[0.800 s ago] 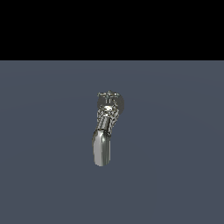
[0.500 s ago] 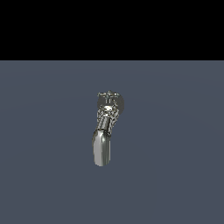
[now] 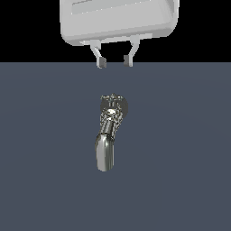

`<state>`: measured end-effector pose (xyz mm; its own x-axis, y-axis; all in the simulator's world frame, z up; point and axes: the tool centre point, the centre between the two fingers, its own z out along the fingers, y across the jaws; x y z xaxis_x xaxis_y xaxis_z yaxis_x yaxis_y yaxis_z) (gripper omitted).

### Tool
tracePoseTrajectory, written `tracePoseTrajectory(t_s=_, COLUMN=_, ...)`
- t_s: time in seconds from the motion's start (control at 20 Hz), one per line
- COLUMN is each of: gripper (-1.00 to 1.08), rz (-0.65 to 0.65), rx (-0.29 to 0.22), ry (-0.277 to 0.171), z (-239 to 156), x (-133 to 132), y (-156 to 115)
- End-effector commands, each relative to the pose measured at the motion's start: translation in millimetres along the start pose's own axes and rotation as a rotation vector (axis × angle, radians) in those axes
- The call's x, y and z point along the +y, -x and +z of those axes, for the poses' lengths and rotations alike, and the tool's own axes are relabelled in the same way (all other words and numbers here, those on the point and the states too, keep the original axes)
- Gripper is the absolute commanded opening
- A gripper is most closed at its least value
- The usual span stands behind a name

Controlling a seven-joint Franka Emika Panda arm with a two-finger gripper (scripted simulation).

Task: Turn on the faucet by rotating a designated handle.

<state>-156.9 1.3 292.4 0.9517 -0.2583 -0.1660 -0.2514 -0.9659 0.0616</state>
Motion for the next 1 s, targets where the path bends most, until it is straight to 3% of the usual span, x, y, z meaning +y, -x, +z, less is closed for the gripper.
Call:
tracePoseTrajectory(t_s=0.0, gripper=0.11, rz=0.092, rx=0.002, ry=-0.052, z=21, x=0, y=-29)
tracePoseTrajectory(t_s=0.05, gripper=0.39, rz=0.077, rx=-0.009, ry=-0.06, z=35, x=-31, y=-27)
tracePoseTrajectory(t_s=0.1, gripper=0.31, rz=0.169, rx=0.007, ry=-0.096, z=35, x=-6, y=-58)
tracePoseTrajectory(t_s=0.15, gripper=0.31, rz=0.212, rx=0.014, ry=-0.113, z=32, x=15, y=-59)
tracePoseTrajectory(t_s=0.2, gripper=-0.06, rz=0.241, rx=0.028, ry=-0.111, z=39, x=14, y=-71)
tracePoseTrajectory(t_s=0.25, gripper=-0.47, rz=0.188, rx=-0.038, ry=-0.086, z=81, x=-23, y=-46)
tracePoseTrajectory(t_s=0.3, gripper=-0.58, rz=0.145, rx=0.01, ry=-0.091, z=77, x=-15, y=-70)
tracePoseTrajectory(t_s=0.35, gripper=-0.49, rz=0.073, rx=0.052, ry=-0.085, z=69, x=-49, y=-83)
tracePoseTrajectory(t_s=0.4, gripper=-0.44, rz=0.154, rx=0.081, ry=-0.075, z=69, x=-41, y=-104)
tracePoseTrajectory(t_s=0.45, gripper=-0.05, rz=0.166, rx=0.084, ry=-0.095, z=80, x=-18, y=-118)
tracePoseTrajectory(t_s=0.5, gripper=0.71, rz=0.232, rx=0.08, ry=-0.071, z=102, x=-10, y=-122)
tracePoseTrajectory(t_s=0.55, gripper=0.83, rz=0.158, rx=0.089, ry=-0.105, z=100, x=-55, y=-126)
tracePoseTrajectory(t_s=0.6, gripper=0.07, rz=0.25, rx=0.121, ry=-0.083, z=107, x=25, y=-172)
tracePoseTrajectory(t_s=0.65, gripper=0.07, rz=0.342, rx=0.154, ry=-0.06, z=96, x=63, y=-173)
tracePoseTrajectory(t_s=0.7, gripper=-0.5, rz=0.351, rx=0.187, ry=-0.04, z=93, x=77, y=-185)
tracePoseTrajectory(t_s=0.75, gripper=-0.72, rz=0.364, rx=0.216, ry=-0.024, z=89, x=80, y=-193)
tracePoseTrajectory(t_s=0.8, gripper=-0.58, rz=0.341, rx=0.237, ry=-0.005, z=89, x=81, y=-199)
tracePoseTrajectory(t_s=0.85, gripper=0.9, rz=0.379, rx=0.258, ry=0.007, z=89, x=86, y=-206)
tracePoseTrajectory(t_s=0.9, gripper=0.97, rz=0.406, rx=0.283, ry=0.022, z=88, x=96, y=-214)
tracePoseTrajectory(t_s=0.95, gripper=0.54, rz=0.355, rx=0.293, ry=0.029, z=88, x=88, y=-216)
